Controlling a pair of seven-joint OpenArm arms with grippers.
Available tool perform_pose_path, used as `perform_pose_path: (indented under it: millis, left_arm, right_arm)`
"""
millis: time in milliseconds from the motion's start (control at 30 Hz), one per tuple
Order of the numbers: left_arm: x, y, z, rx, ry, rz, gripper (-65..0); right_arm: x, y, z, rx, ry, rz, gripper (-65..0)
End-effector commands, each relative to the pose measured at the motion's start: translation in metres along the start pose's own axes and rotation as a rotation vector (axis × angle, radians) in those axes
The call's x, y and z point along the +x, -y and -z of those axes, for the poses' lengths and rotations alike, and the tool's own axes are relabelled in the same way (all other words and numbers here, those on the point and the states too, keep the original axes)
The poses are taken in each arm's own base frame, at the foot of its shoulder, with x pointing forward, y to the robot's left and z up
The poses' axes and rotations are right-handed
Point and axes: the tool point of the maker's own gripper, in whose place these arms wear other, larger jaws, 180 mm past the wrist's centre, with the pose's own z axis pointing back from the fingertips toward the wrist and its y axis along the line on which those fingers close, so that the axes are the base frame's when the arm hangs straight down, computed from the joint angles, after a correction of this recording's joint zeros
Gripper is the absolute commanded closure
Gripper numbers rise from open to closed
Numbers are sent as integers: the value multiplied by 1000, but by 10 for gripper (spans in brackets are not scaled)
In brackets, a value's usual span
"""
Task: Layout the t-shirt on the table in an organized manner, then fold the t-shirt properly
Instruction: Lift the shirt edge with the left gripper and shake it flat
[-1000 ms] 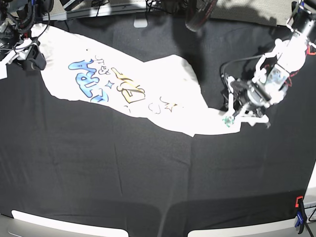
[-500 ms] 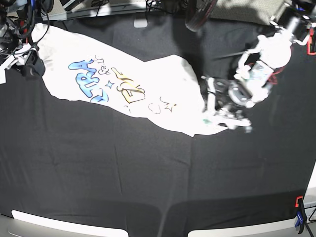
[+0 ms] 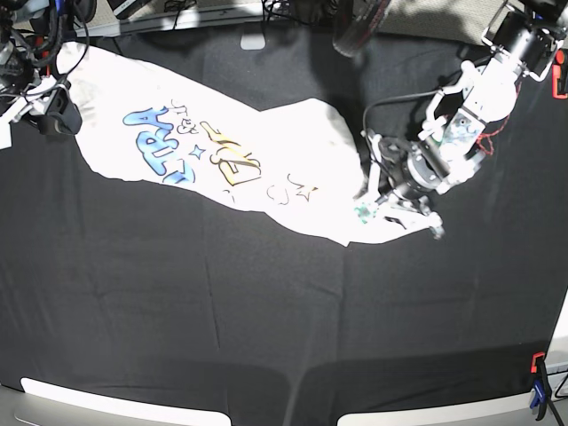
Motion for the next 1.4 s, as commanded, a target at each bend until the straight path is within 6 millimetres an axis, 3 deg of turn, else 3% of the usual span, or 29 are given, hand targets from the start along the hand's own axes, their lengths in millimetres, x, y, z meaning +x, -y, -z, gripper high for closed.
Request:
perform_pose_path:
  millis: [0,233,300,367,500,600,733,833,967,1033,1133,1200,1267,1367]
  left_arm:
    - [12,-13,-2,31,46,5,-228]
    - [23,-13,-2,32,114,6,-226]
    - [22,-13,-2,33,110,7,-164]
    - [19,-14,-2,38,92,15,-5]
    - [8,-17,-6,54,-2,31,0]
    - [16,-27,-25,112,-33,91,0]
    - [52,-38,-74,208,71,130,0]
    - [64,-29,-105,186,129,120,0]
    - [44,-21,-120,157,80,164,0]
    - [34,-39,-125,241,36,235,0]
    - [25,-89,-145,494,-23,265,0]
    - [11,-108,-157,591,-101,265,0]
    - [-2,-111,-161,599,-168,260,0]
    - [-16,-96,-158,550,-198,254,0]
  right_arm:
    - [12,0,-4,3,34,-29,-278]
    - [12,0,-4,3,34,-29,-278]
    - [12,0,-4,3,34,-29,-278]
    - [12,0,-4,3,34,-29,-278]
    - [13,0,-4,3,34,-29,-278]
    - [13,0,-5,3,35,-30,-278]
    - [13,0,-4,3,37,-30,-278]
    - [14,0,-4,3,43,-29,-278]
    - [15,0,-5,4,46,-29,-278]
    - [15,0,-5,3,46,-30,-278]
    - [15,0,-5,4,46,-29,-278]
    - [15,0,-5,4,46,-29,-278]
    - [15,0,-5,4,46,-29,-278]
    - [15,0,-4,4,46,-29,-278]
